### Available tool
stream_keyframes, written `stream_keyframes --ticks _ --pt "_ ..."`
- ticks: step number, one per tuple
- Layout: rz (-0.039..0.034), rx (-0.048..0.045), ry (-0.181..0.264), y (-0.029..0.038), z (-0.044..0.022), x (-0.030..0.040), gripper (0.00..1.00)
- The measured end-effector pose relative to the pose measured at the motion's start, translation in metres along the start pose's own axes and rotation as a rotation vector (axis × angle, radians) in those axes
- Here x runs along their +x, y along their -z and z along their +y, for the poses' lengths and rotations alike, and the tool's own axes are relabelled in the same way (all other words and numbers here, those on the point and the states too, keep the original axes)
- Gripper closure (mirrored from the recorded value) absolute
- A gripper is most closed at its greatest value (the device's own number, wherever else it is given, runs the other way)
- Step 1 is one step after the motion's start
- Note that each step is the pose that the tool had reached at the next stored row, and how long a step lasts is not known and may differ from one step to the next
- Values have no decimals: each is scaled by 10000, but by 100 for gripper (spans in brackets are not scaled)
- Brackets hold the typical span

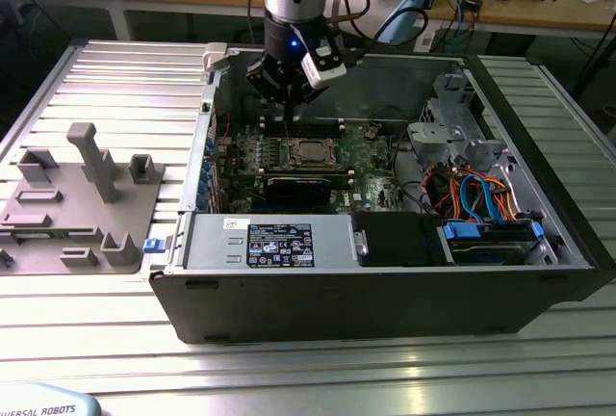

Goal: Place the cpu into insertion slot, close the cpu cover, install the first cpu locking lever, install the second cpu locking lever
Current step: 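Install the first cpu locking lever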

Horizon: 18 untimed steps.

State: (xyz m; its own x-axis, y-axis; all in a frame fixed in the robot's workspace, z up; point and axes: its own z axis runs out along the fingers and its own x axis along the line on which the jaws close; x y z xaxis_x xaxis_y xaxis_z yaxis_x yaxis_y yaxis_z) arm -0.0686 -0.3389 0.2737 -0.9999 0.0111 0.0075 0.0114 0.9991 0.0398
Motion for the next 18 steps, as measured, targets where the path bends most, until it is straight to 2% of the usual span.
stream_keyframes --ticks 11,13,15,18 --pt "17 -432 312 -33 2 135 89" --pt "23 -565 429 -46 3 173 89" --pt "32 -595 546 -54 11 183 89" --pt "61 -593 961 -64 36 184 89"
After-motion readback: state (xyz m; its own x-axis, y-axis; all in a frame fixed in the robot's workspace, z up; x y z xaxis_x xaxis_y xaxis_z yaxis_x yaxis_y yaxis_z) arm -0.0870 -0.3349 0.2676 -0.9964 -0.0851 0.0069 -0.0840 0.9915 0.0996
